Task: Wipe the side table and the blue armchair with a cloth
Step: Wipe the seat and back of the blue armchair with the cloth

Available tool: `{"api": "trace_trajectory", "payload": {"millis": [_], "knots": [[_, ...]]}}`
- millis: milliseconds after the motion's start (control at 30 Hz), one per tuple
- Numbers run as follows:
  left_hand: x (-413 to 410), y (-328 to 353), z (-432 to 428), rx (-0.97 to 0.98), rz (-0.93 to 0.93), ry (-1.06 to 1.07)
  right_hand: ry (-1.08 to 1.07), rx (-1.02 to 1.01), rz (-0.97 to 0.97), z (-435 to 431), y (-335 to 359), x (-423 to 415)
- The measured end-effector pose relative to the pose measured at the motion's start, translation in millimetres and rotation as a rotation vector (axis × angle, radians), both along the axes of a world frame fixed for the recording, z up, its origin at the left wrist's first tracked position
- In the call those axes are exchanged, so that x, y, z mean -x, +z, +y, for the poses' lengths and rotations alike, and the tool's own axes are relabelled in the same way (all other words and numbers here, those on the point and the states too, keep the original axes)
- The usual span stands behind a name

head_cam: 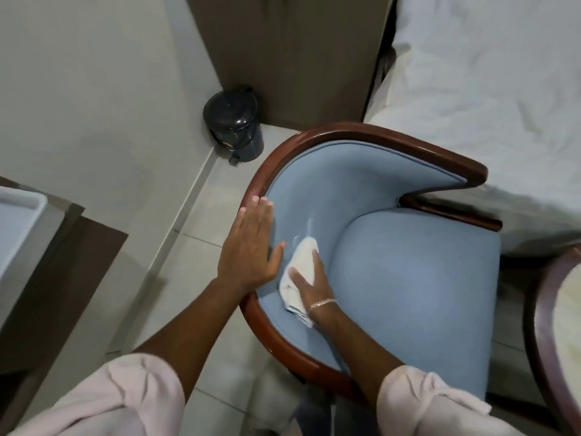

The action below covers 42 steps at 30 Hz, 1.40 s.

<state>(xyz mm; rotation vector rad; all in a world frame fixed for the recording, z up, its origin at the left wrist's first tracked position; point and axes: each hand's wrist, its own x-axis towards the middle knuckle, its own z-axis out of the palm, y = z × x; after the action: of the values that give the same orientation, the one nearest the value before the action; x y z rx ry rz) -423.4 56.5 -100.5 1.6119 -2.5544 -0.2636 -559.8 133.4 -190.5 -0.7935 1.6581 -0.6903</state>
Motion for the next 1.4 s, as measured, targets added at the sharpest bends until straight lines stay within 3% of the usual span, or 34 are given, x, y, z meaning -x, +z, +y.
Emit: {"api": "trace_trajectory", "payload": {"millis": [100, 267, 433, 533, 700, 867, 967, 1100, 1267, 1400], "knots": [[-2.3, -4.9, -1.4, 0.038, 0.025, -0.010, -0.242, 0.196, 0.049, -54.6, 15.2, -35.8], [-3.6, -12.7, -3.4, 0.081, -0.009, -0.009, -0.473, 0.244, 0.083, -123.9, -15.9, -0.1], [-3.1, -12.2, -3.3, 0.091, -0.021, -0.005, -0.336, 0.000, -0.035, -60.3, -72.2, 15.1], [-2.1, -9.6, -3.1, 0.087, -0.026, 0.000, -0.170, -0.099, -0.073, -15.6, -71.5, 15.8], [-2.1, -9.8, -2.7, 0.065, -0.022, 0.006, -0.045, 0.186, -0.053, -1.5, -32.3, -7.4], [-2.3, -9.8, -3.2, 0.060, -0.056, 0.002, -0.321, 0.322, 0.103, -83.6, 2.7, -30.7], [-3.4, -11.3, -4.3, 0.031, -0.076, 0.004, -0.381, 0.295, 0.118, -107.3, -24.2, 0.5], [-4.6, -15.5, -4.7, 0.034, -0.075, 0.016, -0.185, 0.162, 0.088, -46.5, -55.1, 8.4], [-6.5, -1.8, -4.2, -0.054, 0.134, -0.035, -0.060, 0.237, 0.099, 1.4, -6.3, -5.8], [-16.1, 31.4, -5.9, -0.348, 0.645, 0.181, -0.182, 0.459, -0.040, -4.3, 80.9, -37.8]]}}
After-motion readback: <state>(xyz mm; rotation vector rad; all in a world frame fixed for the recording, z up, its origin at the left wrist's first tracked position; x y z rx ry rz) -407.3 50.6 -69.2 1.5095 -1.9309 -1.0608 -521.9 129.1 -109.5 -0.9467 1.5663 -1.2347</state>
